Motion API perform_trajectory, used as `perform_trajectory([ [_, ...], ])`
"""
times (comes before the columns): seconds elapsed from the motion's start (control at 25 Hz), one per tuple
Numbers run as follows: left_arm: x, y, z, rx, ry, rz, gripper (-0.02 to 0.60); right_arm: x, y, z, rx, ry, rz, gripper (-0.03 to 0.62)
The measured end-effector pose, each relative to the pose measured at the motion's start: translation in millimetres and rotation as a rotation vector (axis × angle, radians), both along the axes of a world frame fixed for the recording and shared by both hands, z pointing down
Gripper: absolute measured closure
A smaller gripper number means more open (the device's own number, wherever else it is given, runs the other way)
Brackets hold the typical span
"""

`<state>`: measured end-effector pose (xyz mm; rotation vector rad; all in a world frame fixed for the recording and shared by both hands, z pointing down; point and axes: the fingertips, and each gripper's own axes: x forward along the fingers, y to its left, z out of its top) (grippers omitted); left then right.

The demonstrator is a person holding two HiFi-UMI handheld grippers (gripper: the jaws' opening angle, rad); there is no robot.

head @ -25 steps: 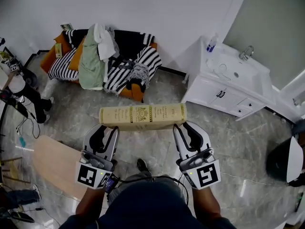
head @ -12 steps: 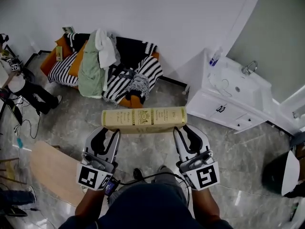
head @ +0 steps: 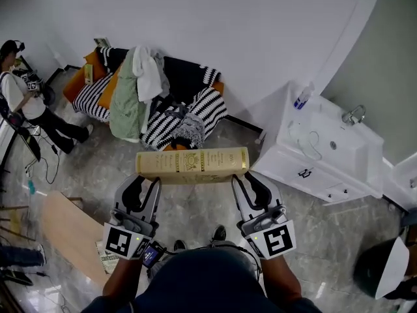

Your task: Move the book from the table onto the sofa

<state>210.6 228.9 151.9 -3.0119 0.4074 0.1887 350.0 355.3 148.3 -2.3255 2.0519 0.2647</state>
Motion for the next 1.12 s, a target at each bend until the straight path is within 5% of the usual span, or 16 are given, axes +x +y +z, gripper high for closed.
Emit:
perform_trajectory([
  [0.2, 55.7, -0.6, 5.6, -0.002, -0.016, -0.070, 0.457, 65.9, -10.0, 5.7, 0.006, 0.014, -0.061, 0.505],
  [0.56, 85.6, -11.4, 11.7, -0.012, -0.055, -0.128, 0.457, 102.0, -29.1, 14.3, -0.002, -0.012, -0.119, 0.505],
  [1.12, 155.1, -109.8, 33.3, -0.070, -0.024, -0.081, 0.457, 168.0, -123.7, 28.6, -0.061, 0.005, -0.081, 0.505],
])
